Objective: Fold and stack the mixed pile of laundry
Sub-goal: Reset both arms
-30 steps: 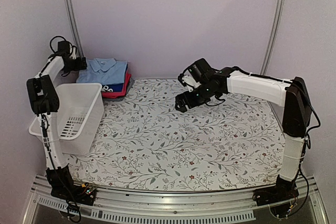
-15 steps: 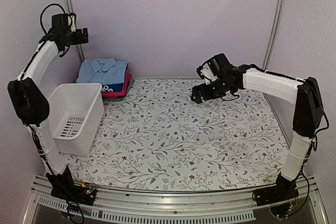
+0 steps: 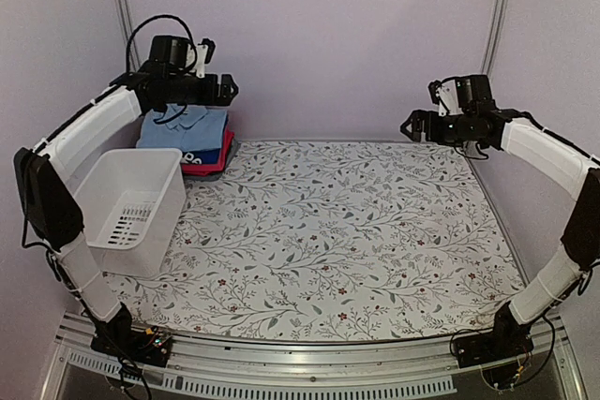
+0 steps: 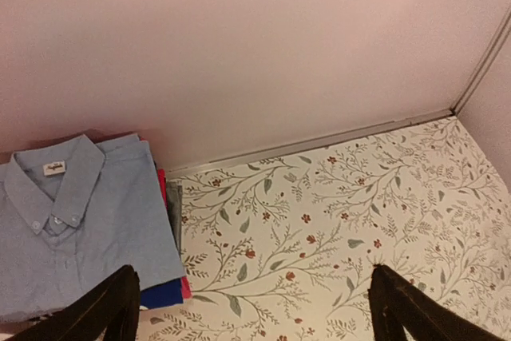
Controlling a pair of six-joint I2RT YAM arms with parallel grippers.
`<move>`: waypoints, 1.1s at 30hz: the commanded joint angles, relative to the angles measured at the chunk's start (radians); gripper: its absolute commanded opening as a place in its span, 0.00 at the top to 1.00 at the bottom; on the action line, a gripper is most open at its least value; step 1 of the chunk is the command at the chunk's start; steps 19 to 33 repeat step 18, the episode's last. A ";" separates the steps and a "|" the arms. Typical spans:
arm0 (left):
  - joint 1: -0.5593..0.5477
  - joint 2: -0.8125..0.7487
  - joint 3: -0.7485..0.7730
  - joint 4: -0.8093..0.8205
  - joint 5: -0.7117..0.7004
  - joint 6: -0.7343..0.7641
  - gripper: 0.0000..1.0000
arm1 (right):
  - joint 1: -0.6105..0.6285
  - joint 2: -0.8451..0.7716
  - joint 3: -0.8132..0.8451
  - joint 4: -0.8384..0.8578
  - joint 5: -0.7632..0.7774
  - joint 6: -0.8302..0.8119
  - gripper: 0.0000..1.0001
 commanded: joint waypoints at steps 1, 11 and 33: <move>-0.076 -0.051 -0.158 -0.010 -0.063 -0.131 0.00 | -0.030 -0.070 -0.117 0.066 -0.130 0.045 0.01; -0.152 -0.055 -0.553 0.147 0.022 -0.331 0.00 | -0.026 -0.134 -0.475 0.236 -0.309 0.139 0.01; -0.161 -0.001 -0.560 0.172 0.028 -0.378 0.00 | -0.026 -0.136 -0.518 0.244 -0.312 0.132 0.01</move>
